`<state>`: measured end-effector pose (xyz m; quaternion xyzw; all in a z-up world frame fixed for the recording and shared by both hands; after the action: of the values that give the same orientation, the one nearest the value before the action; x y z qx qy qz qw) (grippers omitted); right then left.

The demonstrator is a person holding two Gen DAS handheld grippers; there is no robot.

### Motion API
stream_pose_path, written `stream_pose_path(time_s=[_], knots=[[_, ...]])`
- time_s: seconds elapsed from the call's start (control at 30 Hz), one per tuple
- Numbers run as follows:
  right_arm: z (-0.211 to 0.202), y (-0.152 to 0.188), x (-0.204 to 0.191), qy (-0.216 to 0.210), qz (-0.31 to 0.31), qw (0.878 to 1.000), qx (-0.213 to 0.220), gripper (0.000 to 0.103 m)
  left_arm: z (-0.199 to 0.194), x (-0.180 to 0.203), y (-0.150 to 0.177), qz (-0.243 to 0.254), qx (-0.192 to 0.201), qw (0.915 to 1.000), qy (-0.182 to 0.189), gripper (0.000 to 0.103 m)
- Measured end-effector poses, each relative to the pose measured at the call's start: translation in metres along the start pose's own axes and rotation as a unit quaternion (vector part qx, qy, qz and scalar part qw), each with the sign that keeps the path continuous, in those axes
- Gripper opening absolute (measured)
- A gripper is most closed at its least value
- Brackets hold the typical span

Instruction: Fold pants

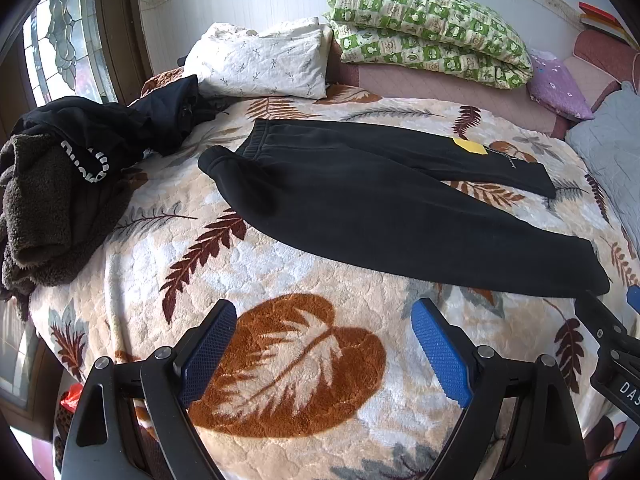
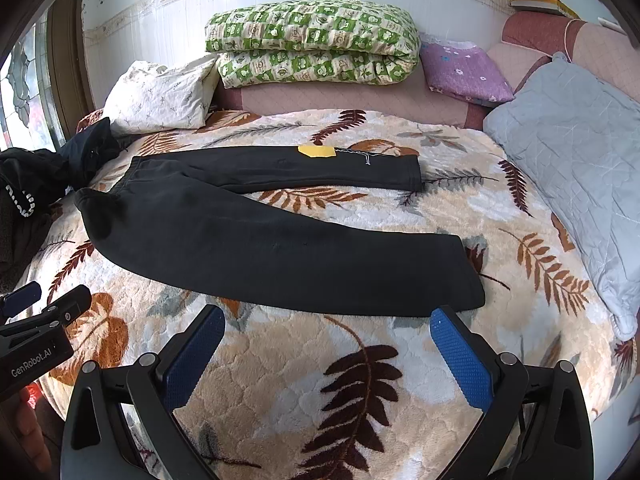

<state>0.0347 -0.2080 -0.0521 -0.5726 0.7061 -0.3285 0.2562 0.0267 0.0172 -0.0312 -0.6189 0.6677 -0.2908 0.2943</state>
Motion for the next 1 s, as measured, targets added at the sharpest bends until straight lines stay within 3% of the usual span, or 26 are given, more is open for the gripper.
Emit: stream_pose_path(time_s=[1.0], knots=[[0.0035,0.0018,0.0009,0.001,-0.003,1.0,-0.01,0.103,0.0064,-0.0025,0.0,0.0,-0.007,1.0,0.001,0.09]])
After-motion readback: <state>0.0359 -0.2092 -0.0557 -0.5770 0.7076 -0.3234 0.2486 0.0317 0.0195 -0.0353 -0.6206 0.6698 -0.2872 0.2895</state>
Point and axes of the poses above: each gripper's, at about its wrist camera, not at the fingertips, and z roughly the way its jaws point, x to its right, y to its underside, the point moved 4 cm from there along z, roughly the way its jaws point, and after that the axes turned 9 degrees about x, right-handed, at the moved point
